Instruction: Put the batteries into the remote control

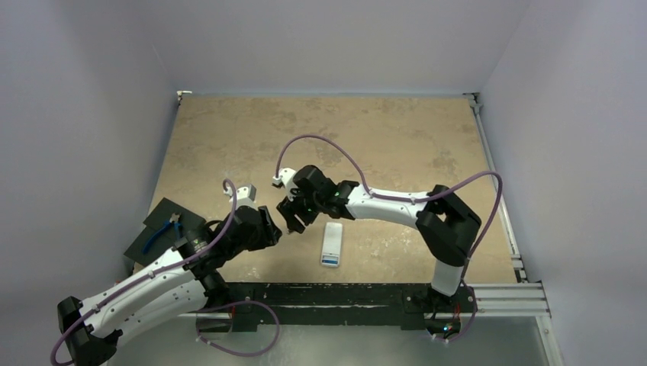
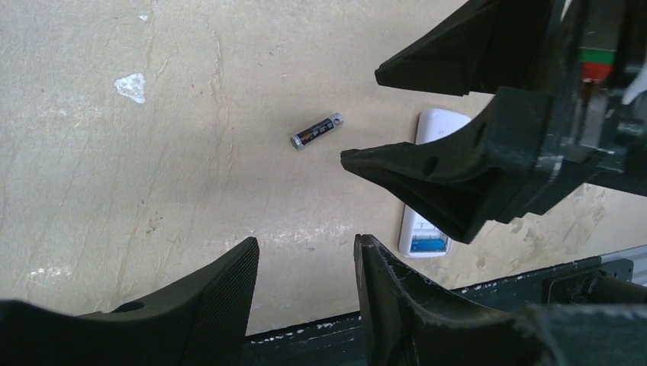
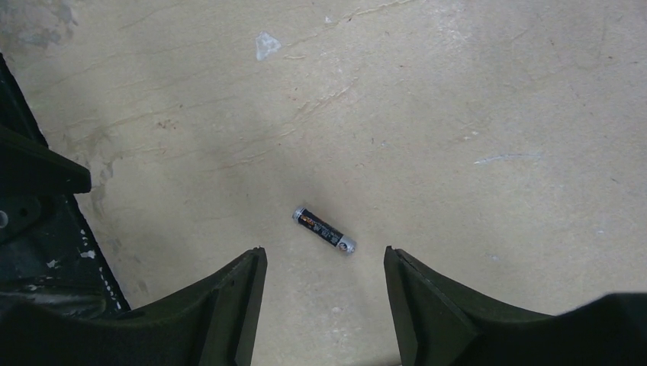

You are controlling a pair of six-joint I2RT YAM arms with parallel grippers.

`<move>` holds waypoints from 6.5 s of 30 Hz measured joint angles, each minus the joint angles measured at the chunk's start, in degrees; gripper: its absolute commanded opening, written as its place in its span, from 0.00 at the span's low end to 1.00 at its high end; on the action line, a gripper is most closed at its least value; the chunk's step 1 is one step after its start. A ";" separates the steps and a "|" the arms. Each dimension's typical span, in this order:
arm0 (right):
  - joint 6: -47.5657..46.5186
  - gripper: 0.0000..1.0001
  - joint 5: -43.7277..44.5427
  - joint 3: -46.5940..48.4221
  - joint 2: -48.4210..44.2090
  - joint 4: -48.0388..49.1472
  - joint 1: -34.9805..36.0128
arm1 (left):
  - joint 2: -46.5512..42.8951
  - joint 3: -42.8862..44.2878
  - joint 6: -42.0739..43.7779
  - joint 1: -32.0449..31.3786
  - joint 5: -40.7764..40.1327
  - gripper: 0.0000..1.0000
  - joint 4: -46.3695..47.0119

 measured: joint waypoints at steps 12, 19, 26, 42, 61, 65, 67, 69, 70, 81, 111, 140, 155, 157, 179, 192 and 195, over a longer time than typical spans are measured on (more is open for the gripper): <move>-2.80 0.70 -1.62 4.04 7.19 -2.51 0.00 | -0.17 0.09 -0.17 0.00 -0.55 0.50 -1.20; -4.57 0.70 -1.84 4.61 9.73 -3.58 0.00 | 0.04 0.09 -0.17 0.00 -0.83 0.50 -1.25; -5.75 0.68 -1.70 4.68 9.84 -4.17 0.00 | 0.39 0.09 -0.17 0.00 -0.90 0.50 -1.22; -7.69 0.64 -1.44 4.68 9.84 -4.59 2.36 | 0.63 0.09 -0.17 0.00 -0.87 0.51 -1.20; -7.89 0.44 0.04 4.66 9.84 -5.60 4.74 | -0.33 0.11 -0.17 0.00 -0.81 0.51 -1.22; -7.45 0.42 0.52 4.59 9.84 -5.53 5.35 | -1.18 0.11 -0.20 0.00 -0.59 0.51 -1.60; -7.26 0.41 0.81 4.59 9.88 -5.49 5.62 | -1.49 0.11 -0.26 0.00 -0.46 0.51 -1.75; -7.10 0.39 1.22 4.59 9.99 -5.27 5.90 | -1.75 0.11 -0.57 0.00 -0.42 0.51 -2.03; -7.04 0.38 1.36 4.61 10.03 -5.16 6.01 | -1.84 0.11 -0.57 0.00 -0.39 0.51 -2.19; -6.86 0.33 1.64 6.80 11.80 -4.79 6.82 | -2.97 0.11 -1.05 0.00 0.46 0.51 -2.80; -2.23 0.00 5.99 3.19 9.25 -3.06 8.37 | -2.89 0.11 -1.14 -0.09 2.71 0.51 -2.21; 3.02 0.00 16.85 -5.84 -11.87 -20.63 7.61 | 5.03 1.75 -0.20 -1.64 18.14 0.51 17.97; 0.07 0.00 15.21 -9.11 -14.91 -23.56 7.52 | 7.06 -0.59 1.99 -2.40 22.08 0.50 22.86; -0.96 0.00 13.16 -9.77 -16.63 -25.62 7.67 | 6.97 -1.55 2.69 -1.62 16.96 0.50 19.71; -6.05 0.00 8.87 -10.29 -16.50 -30.36 9.94 | -0.59 -6.34 0.70 0.35 4.15 0.50 7.91; -7.52 0.03 8.87 -7.37 -10.71 -30.71 10.21 | -1.18 -7.08 0.42 0.35 3.80 0.50 7.80; -7.74 0.04 8.66 -6.84 -9.86 -30.38 10.21 | -1.49 -7.08 0.39 0.33 3.80 0.50 7.78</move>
